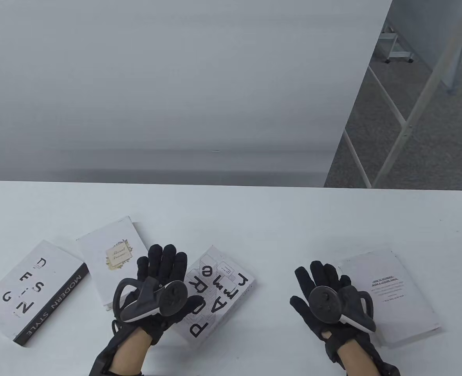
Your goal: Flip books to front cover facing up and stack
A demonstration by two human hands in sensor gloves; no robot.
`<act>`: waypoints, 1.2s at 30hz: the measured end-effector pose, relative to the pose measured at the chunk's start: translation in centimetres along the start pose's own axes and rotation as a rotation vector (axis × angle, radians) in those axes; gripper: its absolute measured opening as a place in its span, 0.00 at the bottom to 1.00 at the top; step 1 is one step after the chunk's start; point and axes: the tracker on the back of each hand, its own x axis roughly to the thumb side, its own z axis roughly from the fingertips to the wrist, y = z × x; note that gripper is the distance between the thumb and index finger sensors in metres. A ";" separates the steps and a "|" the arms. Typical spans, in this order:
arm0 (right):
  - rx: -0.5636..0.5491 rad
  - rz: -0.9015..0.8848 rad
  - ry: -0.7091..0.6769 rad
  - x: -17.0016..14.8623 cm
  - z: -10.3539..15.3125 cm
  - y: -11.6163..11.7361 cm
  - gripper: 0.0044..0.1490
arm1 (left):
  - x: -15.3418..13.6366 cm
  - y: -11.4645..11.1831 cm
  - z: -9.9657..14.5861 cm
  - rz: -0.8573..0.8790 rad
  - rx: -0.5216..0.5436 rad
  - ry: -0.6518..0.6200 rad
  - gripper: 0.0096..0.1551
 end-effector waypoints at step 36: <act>0.033 -0.020 -0.016 0.6 0.1 -0.2 0.43 | 1.5 -4.4 -4.0 -0.089 -0.060 -0.105 0.33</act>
